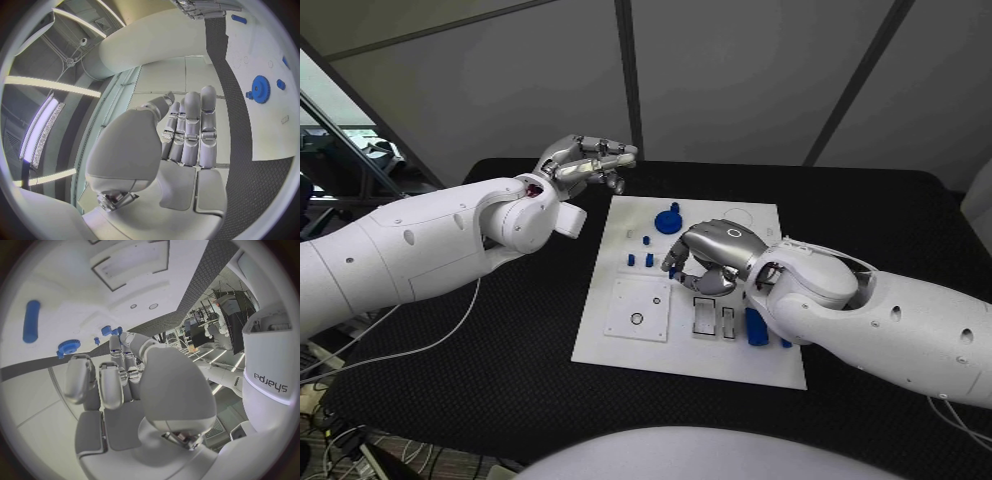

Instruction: Assemble the parts on the task board

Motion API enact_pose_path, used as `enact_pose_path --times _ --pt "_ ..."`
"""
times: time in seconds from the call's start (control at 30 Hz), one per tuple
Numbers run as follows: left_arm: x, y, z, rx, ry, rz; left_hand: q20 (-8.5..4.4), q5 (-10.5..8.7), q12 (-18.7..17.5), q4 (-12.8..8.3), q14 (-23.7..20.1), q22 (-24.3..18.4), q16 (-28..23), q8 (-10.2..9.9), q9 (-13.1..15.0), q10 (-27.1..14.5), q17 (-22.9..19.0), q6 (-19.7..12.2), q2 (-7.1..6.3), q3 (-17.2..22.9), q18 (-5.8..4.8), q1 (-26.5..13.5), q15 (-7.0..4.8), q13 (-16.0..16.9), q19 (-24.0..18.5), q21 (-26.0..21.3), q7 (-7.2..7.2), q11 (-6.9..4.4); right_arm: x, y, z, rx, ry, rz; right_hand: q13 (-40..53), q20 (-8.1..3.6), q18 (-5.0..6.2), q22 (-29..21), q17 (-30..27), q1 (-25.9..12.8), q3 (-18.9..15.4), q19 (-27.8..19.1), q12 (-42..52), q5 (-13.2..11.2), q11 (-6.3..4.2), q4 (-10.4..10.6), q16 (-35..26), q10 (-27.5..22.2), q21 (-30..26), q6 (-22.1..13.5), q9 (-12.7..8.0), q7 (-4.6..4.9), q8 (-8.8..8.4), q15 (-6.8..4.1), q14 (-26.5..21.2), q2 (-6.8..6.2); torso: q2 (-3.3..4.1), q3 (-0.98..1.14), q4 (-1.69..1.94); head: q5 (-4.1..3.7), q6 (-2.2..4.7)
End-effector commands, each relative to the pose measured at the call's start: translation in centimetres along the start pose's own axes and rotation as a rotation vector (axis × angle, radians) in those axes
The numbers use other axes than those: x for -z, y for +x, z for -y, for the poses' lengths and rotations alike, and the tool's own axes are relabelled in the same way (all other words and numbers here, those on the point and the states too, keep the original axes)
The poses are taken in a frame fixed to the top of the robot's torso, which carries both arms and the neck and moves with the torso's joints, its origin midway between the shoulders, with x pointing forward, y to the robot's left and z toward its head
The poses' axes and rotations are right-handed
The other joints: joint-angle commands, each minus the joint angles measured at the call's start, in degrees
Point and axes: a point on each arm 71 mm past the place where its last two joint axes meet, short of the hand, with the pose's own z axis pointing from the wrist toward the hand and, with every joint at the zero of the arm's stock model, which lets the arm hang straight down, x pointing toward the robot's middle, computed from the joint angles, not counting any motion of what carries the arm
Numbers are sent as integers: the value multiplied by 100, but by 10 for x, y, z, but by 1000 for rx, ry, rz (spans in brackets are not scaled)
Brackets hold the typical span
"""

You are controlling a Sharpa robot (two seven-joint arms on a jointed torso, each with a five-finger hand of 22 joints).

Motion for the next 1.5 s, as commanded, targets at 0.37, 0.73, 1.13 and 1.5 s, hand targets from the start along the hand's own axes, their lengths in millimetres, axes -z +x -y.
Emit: enact_pose_path --times 0.37,0.73,1.13,1.5 --pt "-2 4 0 11 5 -18 34 22 135 -13 -143 -71 -203 14 0 -100 -148 -30 28 -11 -66 -55 -1 17 -109 -133 8 9 -5 22 -12 -18 -33 -41 -9 19 -86 11 3 -67 35 31 -32 8 36 1 27 -23 34 -15 1 32 -41 4 317 1 -8 6 -2 97 -65" --pt "-3 6 -2 12 2 -22 35 24 218 -33 -162 -146 -421 34 3 -141 -311 -39 35 -7 -64 -65 -1 16 -142 -224 10 10 -10 29 -16 -16 -42 -56 -10 20 -86 11 8 -70 34 30 -36 -1 37 -1 31 -25 35 -18 0 32 -44 5 318 0 -1 5 -3 150 -97" --pt "-3 7 -3 12 -2 -24 35 23 228 -35 -160 -155 -447 38 4 -146 -331 -39 36 -7 -64 -66 0 15 -145 -235 10 11 -10 38 -17 -6 -40 -82 -10 22 -85 9 4 -75 31 26 -42 -21 38 -6 31 -28 33 -22 -1 34 -48 7 317 -1 -7 4 -4 175 -108" --pt "-3 8 -3 13 -5 -27 36 23 234 -33 -156 -161 -460 40 4 -147 -342 -38 39 -8 -64 -72 1 15 -146 -242 10 10 -11 41 -15 -1 -29 -96 -10 24 -83 4 -7 -75 32 20 -48 -46 39 -14 27 -28 31 -24 -2 35 -51 8 314 7 -3 8 -6 184 -127"
